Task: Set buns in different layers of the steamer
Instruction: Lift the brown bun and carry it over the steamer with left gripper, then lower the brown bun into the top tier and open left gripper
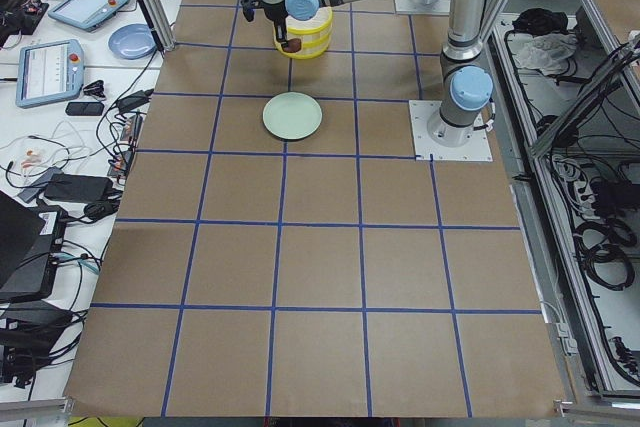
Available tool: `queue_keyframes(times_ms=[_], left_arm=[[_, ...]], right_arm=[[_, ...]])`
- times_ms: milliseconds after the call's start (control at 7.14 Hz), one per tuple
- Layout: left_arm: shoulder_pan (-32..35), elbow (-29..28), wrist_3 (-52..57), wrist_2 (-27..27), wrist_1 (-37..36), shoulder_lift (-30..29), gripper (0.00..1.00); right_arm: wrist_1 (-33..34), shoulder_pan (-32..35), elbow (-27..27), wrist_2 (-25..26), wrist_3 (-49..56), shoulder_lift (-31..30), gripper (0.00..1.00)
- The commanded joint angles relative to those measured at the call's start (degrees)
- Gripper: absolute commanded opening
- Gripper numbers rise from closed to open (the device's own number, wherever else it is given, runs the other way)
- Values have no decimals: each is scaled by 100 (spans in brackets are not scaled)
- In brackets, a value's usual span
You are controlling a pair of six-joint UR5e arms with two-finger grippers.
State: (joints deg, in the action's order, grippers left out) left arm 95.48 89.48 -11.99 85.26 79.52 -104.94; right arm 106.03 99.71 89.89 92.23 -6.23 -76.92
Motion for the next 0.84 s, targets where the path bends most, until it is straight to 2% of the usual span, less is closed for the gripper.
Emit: queue_keyframes(times_ms=[0, 140, 280, 420, 560, 700], left_arm=[[810, -150, -1466, -70, -276, -131, 0], [1153, -125, -2213, -114, -514, -324, 0], [1409, -124, -2490, -123, -812, -508, 0], [1481, -124, -2762, -150, -893, -649, 0], [1482, -89, -3052, -837, -999, -816, 0], [1508, -19, -3246, -1044, -1278, -966, 11]], right_arm=[[-726, -109, -321, -214, 16, -760, 100], [-1167, -144, -514, -214, 34, -964, 100], [-1529, -232, -516, -153, 165, -992, 100], [-1697, -598, -516, -274, 627, -1044, 100], [-1725, -767, -612, -267, 658, -1080, 100], [-1752, -751, -865, -302, 632, -984, 100]])
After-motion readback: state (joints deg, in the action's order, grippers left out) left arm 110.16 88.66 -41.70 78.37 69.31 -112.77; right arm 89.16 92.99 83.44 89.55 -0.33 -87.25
